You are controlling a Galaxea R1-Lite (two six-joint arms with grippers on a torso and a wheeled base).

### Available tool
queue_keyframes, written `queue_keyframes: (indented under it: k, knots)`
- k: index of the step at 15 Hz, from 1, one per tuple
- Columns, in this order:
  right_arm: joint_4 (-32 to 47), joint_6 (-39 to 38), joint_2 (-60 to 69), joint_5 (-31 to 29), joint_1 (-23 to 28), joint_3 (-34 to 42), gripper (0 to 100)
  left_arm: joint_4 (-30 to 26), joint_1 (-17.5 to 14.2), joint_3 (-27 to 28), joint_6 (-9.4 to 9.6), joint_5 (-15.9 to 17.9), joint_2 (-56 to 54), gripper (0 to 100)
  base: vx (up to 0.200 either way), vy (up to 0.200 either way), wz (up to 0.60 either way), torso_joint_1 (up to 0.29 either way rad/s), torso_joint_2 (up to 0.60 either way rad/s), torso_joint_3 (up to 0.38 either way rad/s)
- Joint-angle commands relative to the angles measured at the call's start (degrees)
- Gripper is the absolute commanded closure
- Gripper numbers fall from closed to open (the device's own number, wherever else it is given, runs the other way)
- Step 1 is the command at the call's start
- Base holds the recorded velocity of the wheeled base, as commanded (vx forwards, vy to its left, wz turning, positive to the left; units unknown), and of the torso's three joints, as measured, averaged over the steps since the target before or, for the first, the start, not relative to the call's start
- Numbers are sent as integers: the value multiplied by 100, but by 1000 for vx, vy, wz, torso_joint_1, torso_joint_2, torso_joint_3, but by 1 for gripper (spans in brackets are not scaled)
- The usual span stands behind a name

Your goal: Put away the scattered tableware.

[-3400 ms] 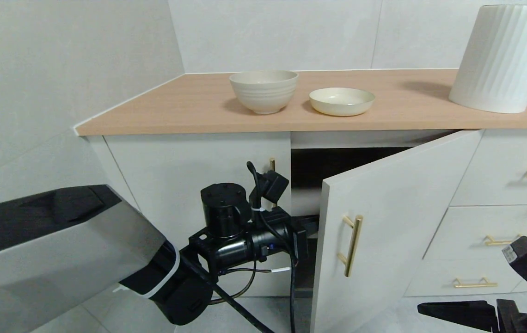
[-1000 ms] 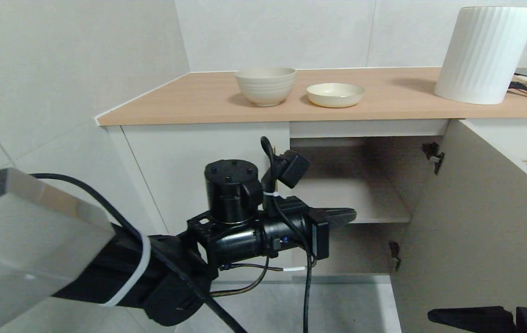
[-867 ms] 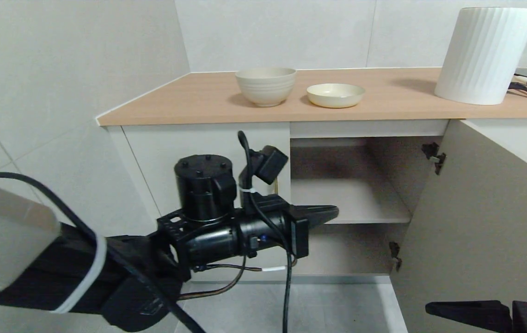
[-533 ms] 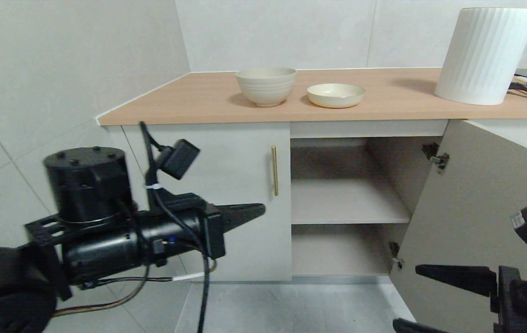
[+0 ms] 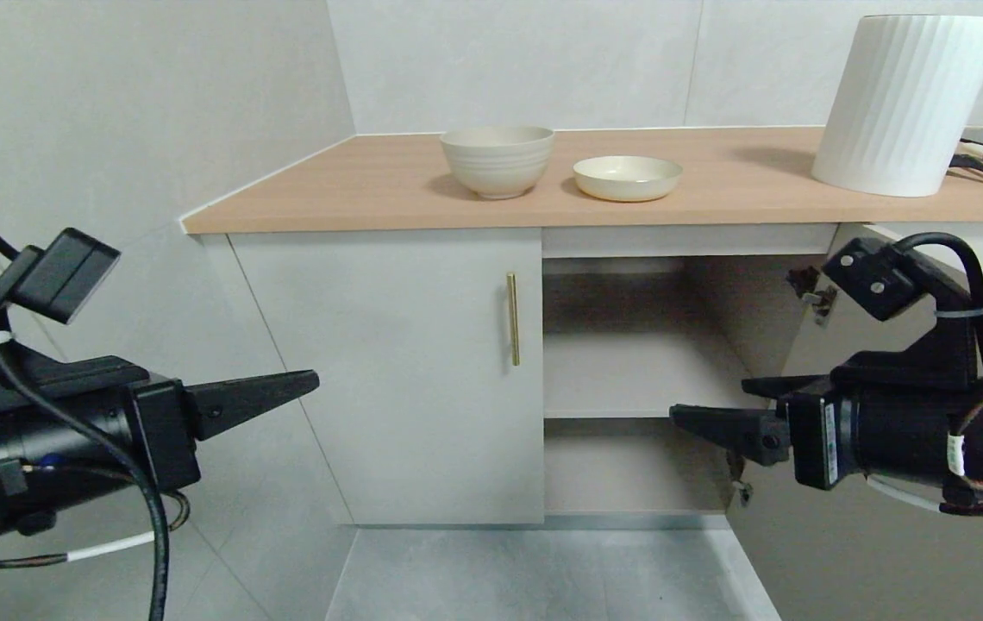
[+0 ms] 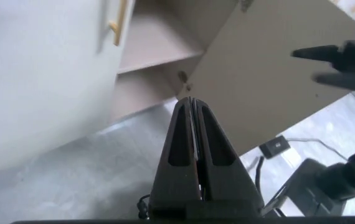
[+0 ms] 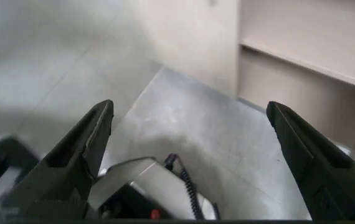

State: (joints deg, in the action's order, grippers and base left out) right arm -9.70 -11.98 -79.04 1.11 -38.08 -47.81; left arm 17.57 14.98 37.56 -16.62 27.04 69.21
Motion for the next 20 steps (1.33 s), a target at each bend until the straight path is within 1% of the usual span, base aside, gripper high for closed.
queue_keyframes:
  k: [1, 2, 3, 6, 8, 11, 18, 20]
  knots:
    - [12, -6, -217, -41, 135, -62, 0, -87, -39, 94, -8, 3, -215, 0, 0, 0, 0, 0, 0, 0]
    - [12, -6, -155, -49, 161, 9, 0, -87, -39, 111, -35, 30, -135, 0, 0, 0, 0, 0, 0, 0]
    - [21, -6, -50, -49, 266, 53, 0, -52, -39, 111, -17, 30, -30, 0, 0, 0, 0, 0, 0, 0]
    - [91, -6, 232, -58, 302, 61, 0, -34, -39, 278, -35, -14, 75, 0, 0, 0, 0, 0, 0, 0]
    - [382, -6, 249, -58, 302, -18, 0, -34, -30, 287, -35, -146, 49, 0, 0, 0, 0, 0, 0, 0]
    - [443, -6, 258, -58, 302, -26, 0, -16, 13, 287, -8, -261, 58, 0, 0, 0, 0, 0, 0, 0]
    - [434, -15, 346, -58, 310, 0, 0, -25, 40, 305, 0, -269, 58, 0, 0, 0, 0, 0, 0, 0]
    - [417, -23, 416, -49, 310, 26, 0, -25, 31, 305, 0, -269, 67, 0, 200, 0, 0, 0, 0, 5]
